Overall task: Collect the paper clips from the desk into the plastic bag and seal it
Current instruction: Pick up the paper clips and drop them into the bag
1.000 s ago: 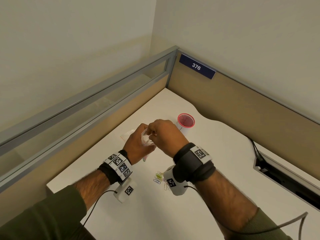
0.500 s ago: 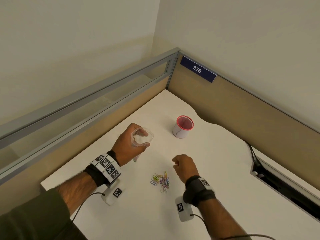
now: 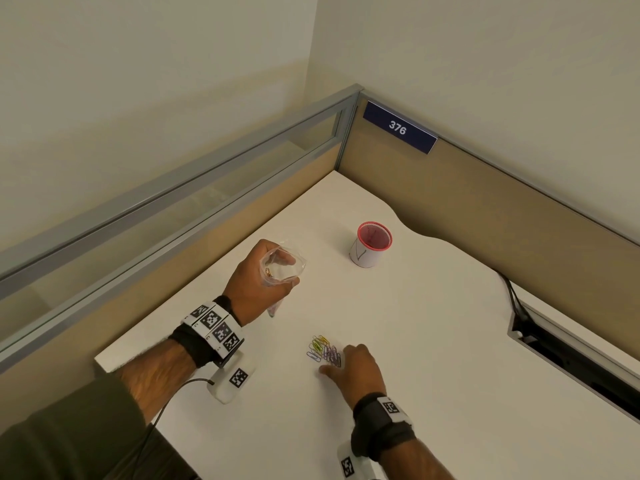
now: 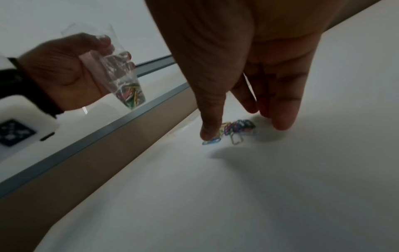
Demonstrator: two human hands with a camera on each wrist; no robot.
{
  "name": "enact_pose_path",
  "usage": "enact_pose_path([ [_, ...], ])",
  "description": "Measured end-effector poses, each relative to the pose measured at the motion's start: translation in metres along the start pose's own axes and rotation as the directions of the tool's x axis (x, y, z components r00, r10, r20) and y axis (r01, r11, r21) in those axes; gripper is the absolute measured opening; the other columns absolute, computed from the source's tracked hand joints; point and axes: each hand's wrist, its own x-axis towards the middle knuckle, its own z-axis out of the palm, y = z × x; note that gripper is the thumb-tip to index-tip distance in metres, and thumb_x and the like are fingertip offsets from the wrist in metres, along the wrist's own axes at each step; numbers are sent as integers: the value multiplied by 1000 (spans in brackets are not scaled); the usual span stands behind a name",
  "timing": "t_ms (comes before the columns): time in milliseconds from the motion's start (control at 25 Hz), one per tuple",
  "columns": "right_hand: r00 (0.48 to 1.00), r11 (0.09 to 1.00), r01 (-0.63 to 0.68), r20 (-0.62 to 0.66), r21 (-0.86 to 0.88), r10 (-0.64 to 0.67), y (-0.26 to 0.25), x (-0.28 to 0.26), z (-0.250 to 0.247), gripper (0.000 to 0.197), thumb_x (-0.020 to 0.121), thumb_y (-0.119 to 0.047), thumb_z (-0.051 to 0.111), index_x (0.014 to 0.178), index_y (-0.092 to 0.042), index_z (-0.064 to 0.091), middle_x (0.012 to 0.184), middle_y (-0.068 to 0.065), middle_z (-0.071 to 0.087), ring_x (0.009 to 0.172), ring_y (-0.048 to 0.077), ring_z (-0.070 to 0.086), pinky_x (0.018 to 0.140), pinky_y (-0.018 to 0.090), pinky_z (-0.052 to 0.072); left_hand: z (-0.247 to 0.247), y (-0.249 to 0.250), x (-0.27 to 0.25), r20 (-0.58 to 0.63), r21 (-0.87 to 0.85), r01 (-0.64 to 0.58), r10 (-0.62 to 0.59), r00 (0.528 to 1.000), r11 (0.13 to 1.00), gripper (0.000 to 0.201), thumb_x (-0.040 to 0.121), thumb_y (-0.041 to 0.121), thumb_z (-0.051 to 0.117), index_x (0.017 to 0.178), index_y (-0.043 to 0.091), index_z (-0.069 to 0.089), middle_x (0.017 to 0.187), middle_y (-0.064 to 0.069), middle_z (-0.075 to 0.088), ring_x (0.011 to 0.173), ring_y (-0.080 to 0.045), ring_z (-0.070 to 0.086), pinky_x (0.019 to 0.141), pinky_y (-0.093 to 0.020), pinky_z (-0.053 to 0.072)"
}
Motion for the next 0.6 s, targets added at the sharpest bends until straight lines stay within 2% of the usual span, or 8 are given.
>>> enact_pose_path([
  [80, 1000, 1000, -17, 13, 5, 17, -8, -3, 9, 56, 79, -55, 65, 112, -11, 57, 113, 6, 49, 106, 26, 53, 84, 33, 46, -1, 0, 0, -1, 1, -4, 4, 1000, 1000, 42, 72, 36, 78, 106, 26, 57, 114, 1, 66, 119, -18, 62, 100, -55, 52],
  [200, 999, 1000, 26, -43, -2, -26, -27, 4, 14, 30, 92, -28, 56, 114, -8, 57, 121, 10, 49, 109, 27, 52, 91, 35, 48, -2, 0, -1, -12, -1, -4, 4, 1000, 1000, 41, 72, 35, 78, 106, 27, 57, 113, 2, 66, 118, -18, 62, 101, -54, 52],
  [280, 996, 998, 50, -72, -36, -52, -34, 11, 10, 22, 96, -14, 47, 113, -6, 57, 122, 13, 50, 110, 29, 53, 93, 35, 49, -2, 2, -1, -10, 7, -4, 4, 1000, 1000, 42, 71, 36, 78, 107, 25, 57, 113, 3, 66, 118, -17, 62, 102, -53, 51],
  [360, 996, 998, 58, -69, -34, -61, -38, 14, 7, 23, 96, -17, 47, 114, -6, 56, 122, 13, 50, 111, 29, 52, 93, 36, 48, -3, 2, -1, -13, 12, -7, 7, 1000, 1000, 43, 71, 36, 77, 107, 25, 57, 114, 4, 66, 119, -17, 62, 103, -52, 51],
  [480, 990, 988, 135, -33, -68, -138, -41, 12, 8, 40, 88, -35, 59, 121, -14, 51, 122, 8, 45, 116, 28, 44, 87, 40, 48, -4, 1, 0, -20, 7, -4, 4, 1000, 1000, 42, 72, 35, 78, 107, 26, 57, 113, 4, 66, 120, -16, 62, 103, -53, 50],
  [520, 985, 980, 170, -18, -108, -173, -41, 12, 9, 44, 85, -37, 61, 122, -17, 49, 122, 7, 44, 116, 29, 42, 84, 40, 48, -4, 1, 1, -21, 5, -4, 5, 1000, 1000, 42, 71, 35, 78, 107, 26, 57, 113, 4, 66, 120, -16, 62, 103, -53, 50],
  [600, 973, 956, 225, -15, -186, -232, -41, 13, 12, 36, 88, -28, 60, 120, -17, 50, 121, 8, 44, 115, 30, 42, 81, 41, 51, -3, 1, 2, -18, 10, -5, 5, 1000, 1000, 42, 71, 36, 78, 107, 27, 56, 112, 4, 67, 119, -17, 62, 103, -53, 51],
])
